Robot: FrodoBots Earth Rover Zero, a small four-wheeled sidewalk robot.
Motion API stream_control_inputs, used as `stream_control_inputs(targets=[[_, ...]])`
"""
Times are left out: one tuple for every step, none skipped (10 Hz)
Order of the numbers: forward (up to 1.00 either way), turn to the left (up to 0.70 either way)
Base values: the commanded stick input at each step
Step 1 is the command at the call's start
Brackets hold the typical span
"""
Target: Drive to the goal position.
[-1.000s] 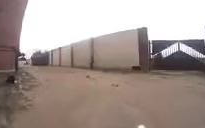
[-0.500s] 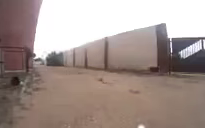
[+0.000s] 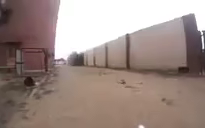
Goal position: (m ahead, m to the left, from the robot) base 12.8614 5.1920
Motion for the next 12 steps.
stream_control_inputs(targets=[[1.00, 0.00], [1.00, 0.00], [1.00, 0.00], [1.00, 0.00], [1.00, 0.00], [1.00, 0.00], [1.00, 0.02], [1.00, 0.17], [1.00, 0.27], [1.00, 0.27], [1.00, 0.27], [1.00, 0.27]])
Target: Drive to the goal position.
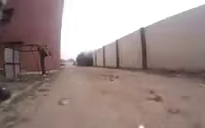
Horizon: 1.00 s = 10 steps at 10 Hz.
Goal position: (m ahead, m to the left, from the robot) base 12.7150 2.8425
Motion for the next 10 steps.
stream_control_inputs(targets=[[1.00, 0.27], [1.00, 0.27], [1.00, 0.27], [1.00, 0.27], [1.00, 0.26], [1.00, 0.10], [1.00, 0.00], [1.00, 0.00], [1.00, 0.00], [1.00, 0.00]])
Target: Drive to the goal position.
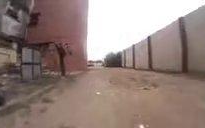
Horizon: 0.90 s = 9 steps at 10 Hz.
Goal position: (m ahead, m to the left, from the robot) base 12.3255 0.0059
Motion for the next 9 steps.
stream_control_inputs(targets=[[1.00, 0.00], [1.00, 0.00], [1.00, 0.00], [1.00, 0.00], [1.00, 0.00], [1.00, 0.00], [1.00, -0.07], [1.00, -0.17], [1.00, -0.27]])
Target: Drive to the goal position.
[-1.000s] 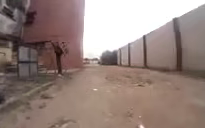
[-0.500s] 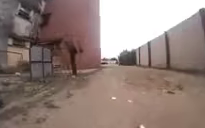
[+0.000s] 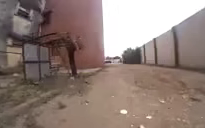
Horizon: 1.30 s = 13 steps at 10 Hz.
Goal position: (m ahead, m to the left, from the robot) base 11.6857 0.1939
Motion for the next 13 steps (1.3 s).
stream_control_inputs(targets=[[1.00, -0.27], [1.00, -0.27], [1.00, -0.27], [1.00, -0.27], [1.00, -0.27], [1.00, -0.27], [1.00, 0.00], [1.00, 0.00], [1.00, 0.00], [1.00, 0.00], [1.00, 0.00], [1.00, 0.00], [1.00, 0.00]])
